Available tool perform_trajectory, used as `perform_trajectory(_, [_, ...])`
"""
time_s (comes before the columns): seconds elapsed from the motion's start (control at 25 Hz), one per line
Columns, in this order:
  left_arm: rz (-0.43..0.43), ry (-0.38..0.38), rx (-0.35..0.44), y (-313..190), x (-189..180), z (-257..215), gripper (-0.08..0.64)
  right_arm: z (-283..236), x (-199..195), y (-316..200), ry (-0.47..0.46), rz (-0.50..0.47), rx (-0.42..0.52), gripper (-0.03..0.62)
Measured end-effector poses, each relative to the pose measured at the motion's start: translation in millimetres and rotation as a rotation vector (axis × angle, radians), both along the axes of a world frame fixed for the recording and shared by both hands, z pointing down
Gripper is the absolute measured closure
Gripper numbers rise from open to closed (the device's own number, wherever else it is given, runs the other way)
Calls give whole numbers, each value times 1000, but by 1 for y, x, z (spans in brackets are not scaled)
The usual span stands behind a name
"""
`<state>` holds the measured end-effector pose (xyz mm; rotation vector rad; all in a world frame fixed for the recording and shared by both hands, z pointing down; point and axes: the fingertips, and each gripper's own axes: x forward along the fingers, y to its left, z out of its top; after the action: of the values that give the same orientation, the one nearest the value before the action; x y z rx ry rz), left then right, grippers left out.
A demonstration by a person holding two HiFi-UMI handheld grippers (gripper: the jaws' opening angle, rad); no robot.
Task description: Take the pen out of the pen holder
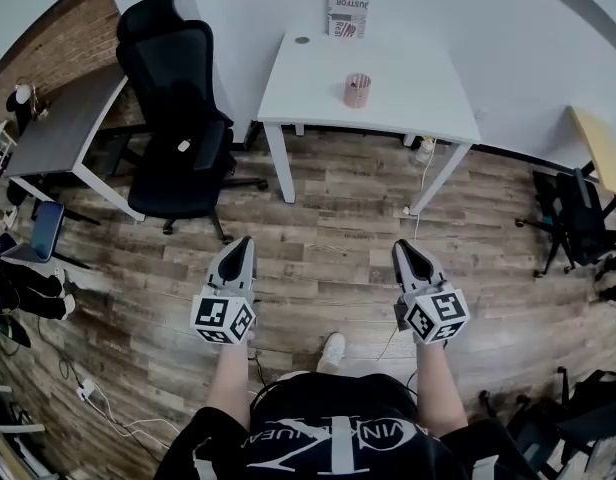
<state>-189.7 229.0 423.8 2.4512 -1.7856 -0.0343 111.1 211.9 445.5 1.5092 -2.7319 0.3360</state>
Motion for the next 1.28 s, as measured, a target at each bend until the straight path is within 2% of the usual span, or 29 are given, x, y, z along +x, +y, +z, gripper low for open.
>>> perform_trajectory(0.28, [-8,15,9,-43,13,4,546,1,16,-44,4,0,-4,554])
perform_trajectory(0.48, [6,13,2,-61,22,8,546,6,24,-56,-2,12,-8,554])
perform_trajectory(0.8, [22,2,33,-90,45,-8,546,2,44,-76,-7,17,-2,554])
perform_trajectory(1.08, [26,-24,-19,-99,43,12,546,17,41,-90,-21,18,-28,554])
perform_trajectory(1.28, [28,-20,-26,-120,41,21,546,27,40,-110,-2,20,-40,554])
